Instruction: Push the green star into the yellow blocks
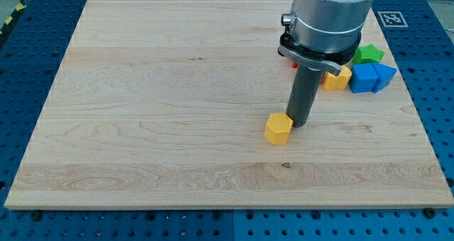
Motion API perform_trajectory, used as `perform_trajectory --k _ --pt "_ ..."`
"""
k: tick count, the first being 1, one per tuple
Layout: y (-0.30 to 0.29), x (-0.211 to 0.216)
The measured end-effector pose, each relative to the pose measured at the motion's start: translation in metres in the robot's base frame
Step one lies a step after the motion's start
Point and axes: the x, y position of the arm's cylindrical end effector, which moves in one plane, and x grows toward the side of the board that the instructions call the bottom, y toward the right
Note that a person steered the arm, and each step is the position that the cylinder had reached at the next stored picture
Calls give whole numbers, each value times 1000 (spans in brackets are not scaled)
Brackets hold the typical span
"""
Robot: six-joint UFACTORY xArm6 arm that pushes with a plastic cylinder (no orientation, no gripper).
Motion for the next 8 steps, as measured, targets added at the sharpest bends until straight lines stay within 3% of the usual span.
perform_trajectory --k 3,6,8 --pt "163 -5" --pt "183 -119" --pt "176 -150"
